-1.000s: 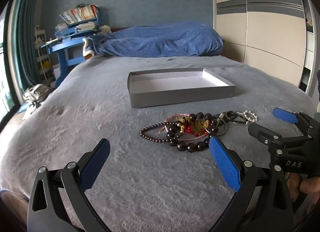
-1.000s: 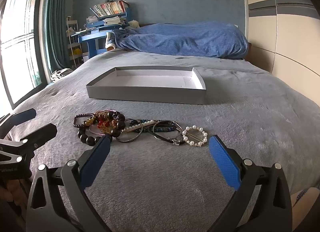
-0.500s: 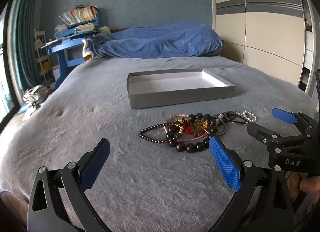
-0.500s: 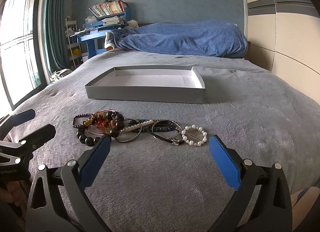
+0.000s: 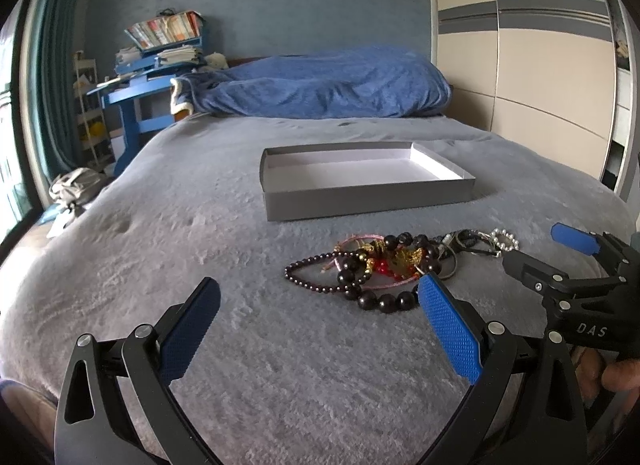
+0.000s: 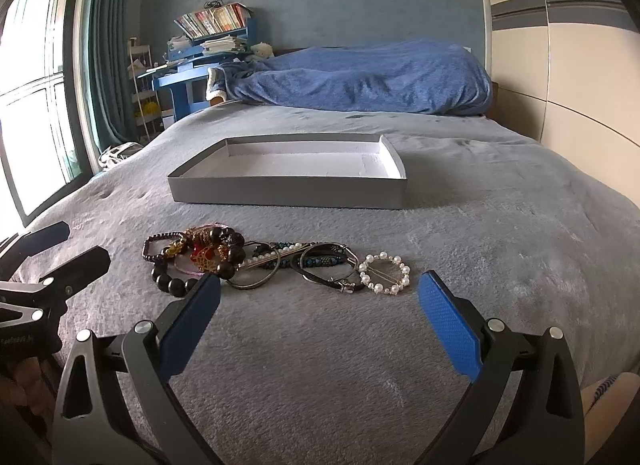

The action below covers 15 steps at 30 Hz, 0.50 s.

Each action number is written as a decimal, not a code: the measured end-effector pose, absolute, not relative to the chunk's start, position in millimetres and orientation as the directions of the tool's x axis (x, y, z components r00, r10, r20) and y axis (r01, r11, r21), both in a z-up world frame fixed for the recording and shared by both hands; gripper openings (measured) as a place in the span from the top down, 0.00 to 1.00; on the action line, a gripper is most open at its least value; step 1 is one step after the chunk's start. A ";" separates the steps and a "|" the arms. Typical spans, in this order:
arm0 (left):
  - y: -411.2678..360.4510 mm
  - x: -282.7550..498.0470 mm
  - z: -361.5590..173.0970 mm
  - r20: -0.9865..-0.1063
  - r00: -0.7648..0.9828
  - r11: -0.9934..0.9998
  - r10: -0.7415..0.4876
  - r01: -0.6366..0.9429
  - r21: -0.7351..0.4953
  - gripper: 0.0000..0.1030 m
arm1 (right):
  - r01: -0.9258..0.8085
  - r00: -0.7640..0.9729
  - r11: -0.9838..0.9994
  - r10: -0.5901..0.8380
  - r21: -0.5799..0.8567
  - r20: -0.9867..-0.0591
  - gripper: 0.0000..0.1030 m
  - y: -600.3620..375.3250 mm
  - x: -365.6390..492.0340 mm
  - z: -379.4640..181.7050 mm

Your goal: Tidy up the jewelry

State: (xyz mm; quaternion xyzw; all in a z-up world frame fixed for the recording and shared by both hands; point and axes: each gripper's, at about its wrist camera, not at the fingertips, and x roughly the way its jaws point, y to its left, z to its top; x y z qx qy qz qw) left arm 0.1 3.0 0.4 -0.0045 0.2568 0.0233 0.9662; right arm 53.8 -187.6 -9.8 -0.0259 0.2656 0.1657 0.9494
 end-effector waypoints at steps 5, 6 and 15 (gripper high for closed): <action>3.3 1.9 0.0 -0.498 0.866 0.999 0.041 -0.046 0.002 0.05 | -0.329 0.804 0.944 0.301 0.039 -0.512 0.05 -188.3 53.4 -9.8; 3.5 2.2 0.0 -0.498 0.866 0.999 0.039 -0.045 0.000 0.05 | -0.328 0.804 0.944 0.301 0.038 -0.513 0.05 -188.0 53.6 -9.8; 1.2 9.8 0.0 -0.506 0.863 1.000 -0.006 -0.002 -0.015 0.05 | -0.327 0.803 0.944 0.300 0.040 -0.515 0.05 -189.0 53.2 -9.6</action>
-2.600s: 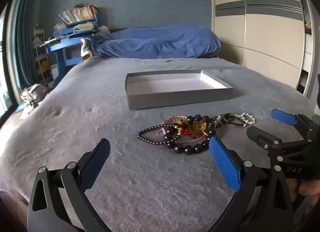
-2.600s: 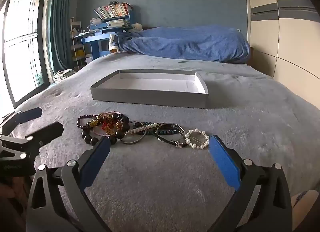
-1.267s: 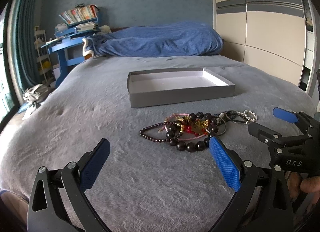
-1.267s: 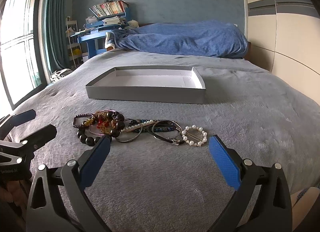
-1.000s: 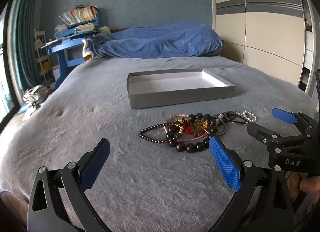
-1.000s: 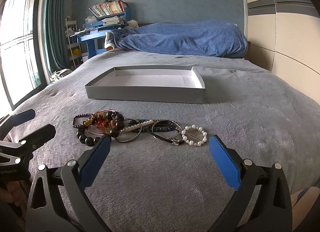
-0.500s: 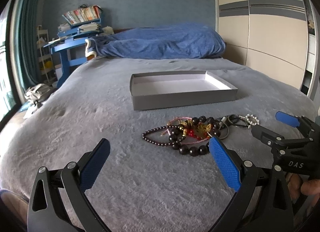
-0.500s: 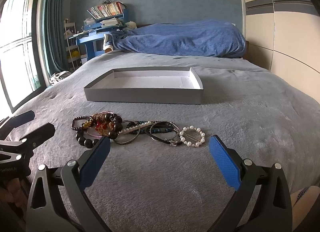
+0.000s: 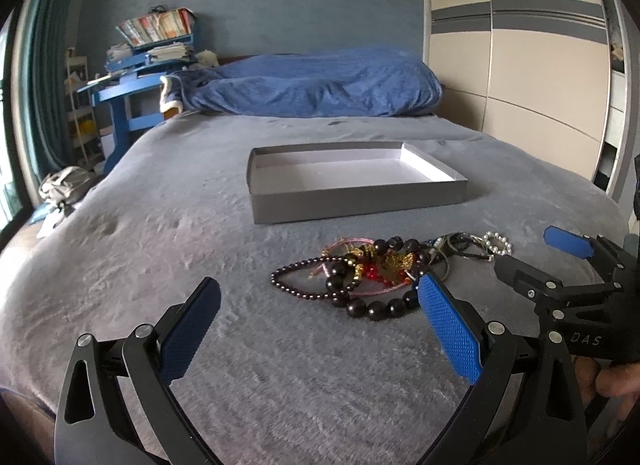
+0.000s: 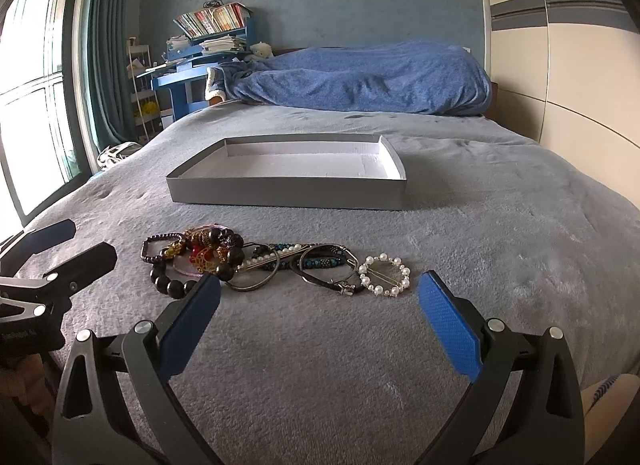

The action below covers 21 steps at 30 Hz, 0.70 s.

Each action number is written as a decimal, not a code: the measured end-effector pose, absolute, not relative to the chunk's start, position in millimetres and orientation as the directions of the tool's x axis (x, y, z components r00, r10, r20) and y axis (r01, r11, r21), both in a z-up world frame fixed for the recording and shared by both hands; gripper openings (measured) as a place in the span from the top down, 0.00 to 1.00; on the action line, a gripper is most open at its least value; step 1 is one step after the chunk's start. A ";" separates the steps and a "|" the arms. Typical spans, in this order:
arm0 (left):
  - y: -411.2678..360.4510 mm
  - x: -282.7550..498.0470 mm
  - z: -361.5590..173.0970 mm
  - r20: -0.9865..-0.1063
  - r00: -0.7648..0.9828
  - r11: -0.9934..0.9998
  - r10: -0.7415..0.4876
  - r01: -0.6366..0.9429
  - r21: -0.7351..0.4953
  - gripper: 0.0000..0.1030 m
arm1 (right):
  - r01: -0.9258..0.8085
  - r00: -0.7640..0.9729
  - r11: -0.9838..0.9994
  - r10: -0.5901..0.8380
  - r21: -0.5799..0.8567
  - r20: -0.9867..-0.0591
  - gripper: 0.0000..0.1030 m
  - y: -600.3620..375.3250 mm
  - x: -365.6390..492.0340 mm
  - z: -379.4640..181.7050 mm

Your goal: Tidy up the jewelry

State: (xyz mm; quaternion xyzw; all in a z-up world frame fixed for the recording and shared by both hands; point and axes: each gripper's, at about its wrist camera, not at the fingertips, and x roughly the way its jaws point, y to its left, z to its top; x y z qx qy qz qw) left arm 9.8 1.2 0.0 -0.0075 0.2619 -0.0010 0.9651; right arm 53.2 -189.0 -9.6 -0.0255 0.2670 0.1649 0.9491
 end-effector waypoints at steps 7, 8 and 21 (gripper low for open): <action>-5.1 17.1 1.0 -0.520 0.853 0.999 -0.044 0.050 -0.003 0.07 | -0.309 0.798 0.949 0.295 0.064 -0.526 0.05 -192.3 60.4 -8.0; -5.1 18.7 0.4 -0.526 0.849 0.999 -0.049 0.054 -0.007 0.07 | -0.304 0.798 0.950 0.295 0.070 -0.526 0.05 -193.1 61.4 -8.1; -1.8 40.0 -10.7 -0.593 0.802 0.997 -0.072 0.070 -0.026 0.35 | -0.252 0.797 0.960 0.276 0.119 -0.537 0.06 -205.7 71.7 -10.9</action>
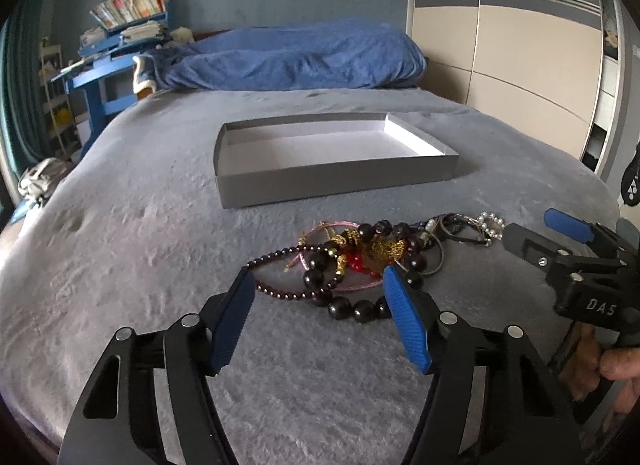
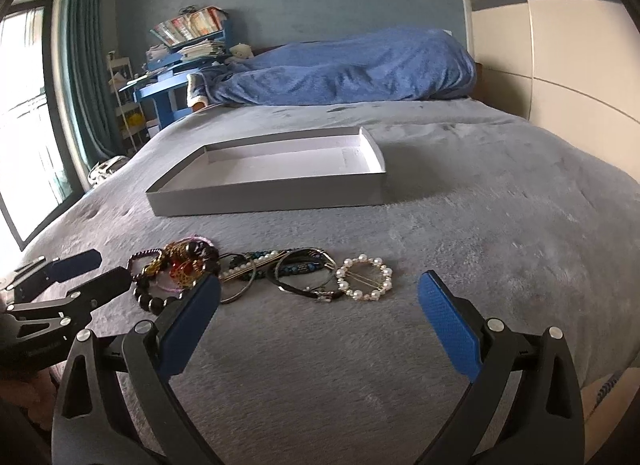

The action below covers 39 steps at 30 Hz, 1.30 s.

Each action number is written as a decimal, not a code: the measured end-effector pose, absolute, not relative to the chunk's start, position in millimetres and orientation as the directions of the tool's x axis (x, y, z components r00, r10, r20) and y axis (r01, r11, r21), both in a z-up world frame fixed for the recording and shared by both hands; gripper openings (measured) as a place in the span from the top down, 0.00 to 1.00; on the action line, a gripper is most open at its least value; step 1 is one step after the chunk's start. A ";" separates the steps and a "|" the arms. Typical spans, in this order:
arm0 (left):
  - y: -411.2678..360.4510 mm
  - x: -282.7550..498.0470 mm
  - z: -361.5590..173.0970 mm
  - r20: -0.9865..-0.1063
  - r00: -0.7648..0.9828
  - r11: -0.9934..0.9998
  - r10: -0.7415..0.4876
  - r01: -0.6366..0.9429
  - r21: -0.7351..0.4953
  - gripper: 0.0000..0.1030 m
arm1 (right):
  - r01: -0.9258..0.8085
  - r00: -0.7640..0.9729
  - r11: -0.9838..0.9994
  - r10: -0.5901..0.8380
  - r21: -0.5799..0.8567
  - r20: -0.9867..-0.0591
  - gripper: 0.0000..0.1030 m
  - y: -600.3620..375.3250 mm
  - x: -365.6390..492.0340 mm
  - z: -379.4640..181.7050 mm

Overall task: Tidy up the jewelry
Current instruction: 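Grasp the dark red bead bracelet with the left tool while the right tool grasps the pearl ring brooch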

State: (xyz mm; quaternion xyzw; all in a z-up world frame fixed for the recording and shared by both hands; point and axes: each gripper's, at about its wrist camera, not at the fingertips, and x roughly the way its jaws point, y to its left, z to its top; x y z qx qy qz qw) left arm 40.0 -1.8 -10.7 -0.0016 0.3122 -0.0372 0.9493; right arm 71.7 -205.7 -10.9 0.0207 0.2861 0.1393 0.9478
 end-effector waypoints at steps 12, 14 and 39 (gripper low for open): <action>-6.5 68.5 -26.5 -0.657 0.750 0.994 -0.073 0.112 0.017 0.86 | -0.257 0.797 0.958 0.283 0.125 -0.534 0.06 -207.9 73.2 -11.9; -3.9 67.9 -24.3 -0.655 0.752 0.994 -0.075 0.110 0.013 0.93 | -0.259 0.797 0.958 0.285 0.125 -0.533 0.06 -208.6 73.4 -12.5; 56.1 57.5 -14.7 -0.651 0.759 0.992 0.001 -0.085 -0.098 0.93 | -0.136 0.733 0.970 0.235 0.202 -0.638 0.20 -227.9 113.2 -27.1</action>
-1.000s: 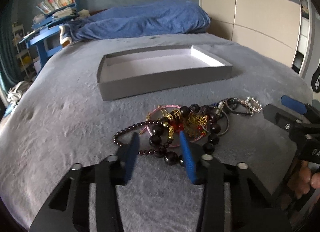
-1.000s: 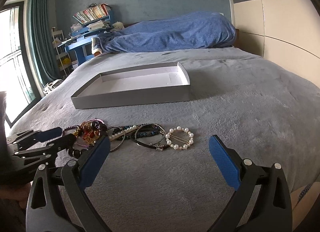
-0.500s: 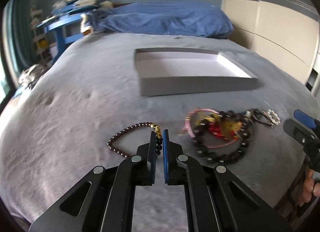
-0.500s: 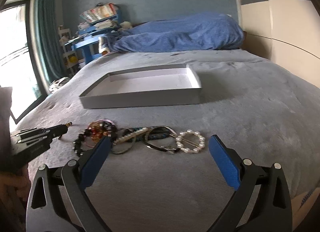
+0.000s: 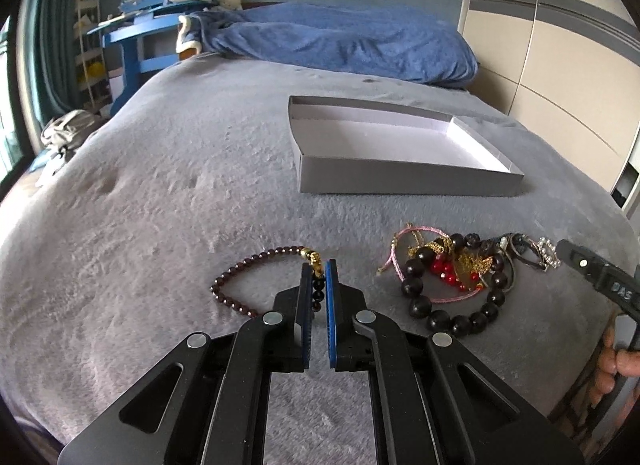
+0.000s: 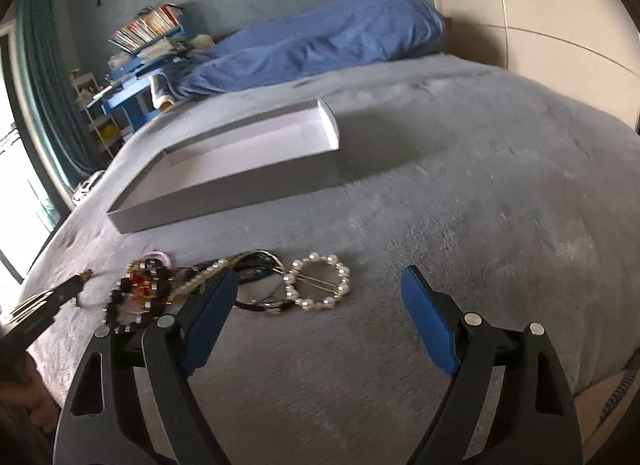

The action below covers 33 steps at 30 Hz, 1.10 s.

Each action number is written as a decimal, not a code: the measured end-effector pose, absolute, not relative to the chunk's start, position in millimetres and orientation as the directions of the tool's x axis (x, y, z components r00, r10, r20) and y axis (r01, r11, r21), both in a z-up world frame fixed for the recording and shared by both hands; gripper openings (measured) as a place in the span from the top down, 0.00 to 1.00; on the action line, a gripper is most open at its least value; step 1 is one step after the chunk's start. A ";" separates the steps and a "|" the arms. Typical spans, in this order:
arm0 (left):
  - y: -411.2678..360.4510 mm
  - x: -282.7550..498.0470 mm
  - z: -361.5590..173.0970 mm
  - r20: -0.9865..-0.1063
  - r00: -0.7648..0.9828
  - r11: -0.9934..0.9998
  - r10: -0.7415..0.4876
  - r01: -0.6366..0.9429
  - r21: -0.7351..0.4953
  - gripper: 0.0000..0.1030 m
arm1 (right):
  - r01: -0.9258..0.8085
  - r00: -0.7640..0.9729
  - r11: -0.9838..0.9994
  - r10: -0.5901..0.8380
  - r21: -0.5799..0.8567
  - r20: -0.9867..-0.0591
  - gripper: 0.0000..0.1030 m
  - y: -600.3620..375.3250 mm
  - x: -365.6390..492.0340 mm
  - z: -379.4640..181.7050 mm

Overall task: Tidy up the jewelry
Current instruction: 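Grasp the dark red bead bracelet with the left tool while the right tool grasps the pearl ring brooch, then carry both pieces into the white box tray and open both tools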

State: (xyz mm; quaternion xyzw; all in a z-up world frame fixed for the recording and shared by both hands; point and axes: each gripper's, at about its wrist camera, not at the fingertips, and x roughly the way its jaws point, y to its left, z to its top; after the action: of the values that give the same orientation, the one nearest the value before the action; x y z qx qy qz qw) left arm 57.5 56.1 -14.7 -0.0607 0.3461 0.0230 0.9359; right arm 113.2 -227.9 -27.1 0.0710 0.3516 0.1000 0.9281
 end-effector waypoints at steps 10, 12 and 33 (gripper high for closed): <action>58.2 53.6 -6.1 -0.628 0.778 0.991 0.006 -0.087 -0.097 0.93 | -0.120 0.713 0.985 0.171 0.121 -0.680 0.45 -221.4 117.9 -35.0; 57.7 53.4 -6.0 -0.628 0.778 0.992 0.004 -0.084 -0.098 0.93 | -0.126 0.704 0.986 0.164 0.105 -0.691 0.45 -218.1 119.8 -38.1; 55.7 65.5 20.3 -0.593 0.805 0.993 -0.014 -0.058 -0.102 0.93 | -0.051 0.785 0.953 0.224 0.300 -0.578 0.61 -269.3 120.1 -14.5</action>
State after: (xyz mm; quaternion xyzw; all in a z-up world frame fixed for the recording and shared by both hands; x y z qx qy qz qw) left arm 65.5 55.7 20.3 -0.0574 0.3121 0.0116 0.9482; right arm 120.1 -269.3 -14.5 0.1353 0.3198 0.0734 0.9349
